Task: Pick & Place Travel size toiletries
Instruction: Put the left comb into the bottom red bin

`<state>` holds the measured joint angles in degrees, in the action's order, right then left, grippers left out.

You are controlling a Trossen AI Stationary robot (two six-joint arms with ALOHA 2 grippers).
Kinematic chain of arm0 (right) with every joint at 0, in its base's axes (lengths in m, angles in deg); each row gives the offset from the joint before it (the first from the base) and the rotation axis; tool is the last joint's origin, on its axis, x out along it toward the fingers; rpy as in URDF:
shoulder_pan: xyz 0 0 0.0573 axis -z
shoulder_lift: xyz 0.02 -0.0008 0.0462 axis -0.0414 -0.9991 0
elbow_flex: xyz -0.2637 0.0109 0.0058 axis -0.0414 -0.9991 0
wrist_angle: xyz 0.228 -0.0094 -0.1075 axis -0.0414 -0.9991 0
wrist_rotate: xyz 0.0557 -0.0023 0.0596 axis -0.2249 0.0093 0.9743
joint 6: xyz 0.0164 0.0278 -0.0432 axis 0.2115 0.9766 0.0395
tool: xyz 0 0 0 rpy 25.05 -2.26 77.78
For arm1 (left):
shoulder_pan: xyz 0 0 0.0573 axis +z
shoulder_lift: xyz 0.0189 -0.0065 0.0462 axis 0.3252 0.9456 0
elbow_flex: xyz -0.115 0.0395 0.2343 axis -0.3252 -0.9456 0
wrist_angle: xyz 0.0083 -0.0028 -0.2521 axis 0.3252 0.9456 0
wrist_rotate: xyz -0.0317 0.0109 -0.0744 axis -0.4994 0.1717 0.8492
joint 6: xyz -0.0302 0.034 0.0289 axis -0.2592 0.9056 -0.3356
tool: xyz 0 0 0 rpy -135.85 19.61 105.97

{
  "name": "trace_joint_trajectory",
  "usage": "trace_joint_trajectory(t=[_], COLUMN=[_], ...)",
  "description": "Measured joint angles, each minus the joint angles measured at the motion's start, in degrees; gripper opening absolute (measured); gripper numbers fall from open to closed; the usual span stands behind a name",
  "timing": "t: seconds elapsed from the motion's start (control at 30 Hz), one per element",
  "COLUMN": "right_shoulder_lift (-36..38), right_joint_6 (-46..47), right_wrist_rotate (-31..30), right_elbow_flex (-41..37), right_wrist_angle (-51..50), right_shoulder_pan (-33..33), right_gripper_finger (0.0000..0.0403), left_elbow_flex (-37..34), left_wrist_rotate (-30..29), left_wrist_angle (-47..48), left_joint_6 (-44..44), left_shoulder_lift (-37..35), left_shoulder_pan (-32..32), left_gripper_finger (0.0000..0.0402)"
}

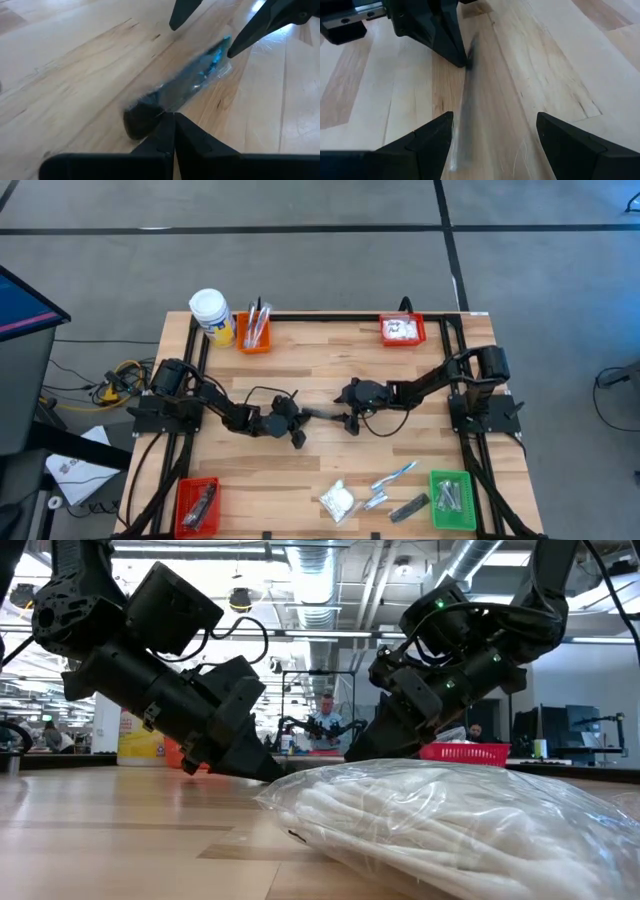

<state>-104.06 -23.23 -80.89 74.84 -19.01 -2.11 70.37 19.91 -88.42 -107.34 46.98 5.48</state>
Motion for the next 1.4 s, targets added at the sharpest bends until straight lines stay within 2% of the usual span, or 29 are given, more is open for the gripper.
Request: trace_joint_trajectory(t=[0.27,0.53,0.67,0.87,0.97,1.4], right_shoulder_lift=[-0.02,-0.02,-2.75,-9.80,-9.92,-8.03], right_joint_6=[0.11,2.27,3.46,5.51,5.64,-1.08], right_wrist_rotate=[4.37,3.89,4.45,7.37,8.64,7.96], right_elbow_flex=[0.00,0.00,0.65,6.24,7.49,7.42], right_wrist_angle=[0.71,0.55,1.14,2.60,0.75,-2.18], right_shoulder_pan=[0.46,1.25,1.85,1.66,1.55,0.08], right_gripper_finger=[0.0279,0.0279,0.0279,0.0279,0.0279,0.0279], left_elbow_flex=[0.00,-0.13,-0.20,0.08,0.09,0.09], left_wrist_rotate=[-0.02,-0.98,-1.06,-1.92,-1.92,-2.68], left_wrist_angle=[0.04,-1.26,-2.10,-2.95,-2.86,-3.18], left_joint_6=[0.09,2.83,3.09,4.01,4.00,4.25], left_shoulder_lift=[0.00,0.15,0.20,0.20,0.20,0.17], left_shoulder_pan=[0.00,-0.35,-0.35,-0.31,-0.32,-0.72], left_gripper_finger=[0.0000,0.0000,0.0000,0.0000,0.0000,0.0000])
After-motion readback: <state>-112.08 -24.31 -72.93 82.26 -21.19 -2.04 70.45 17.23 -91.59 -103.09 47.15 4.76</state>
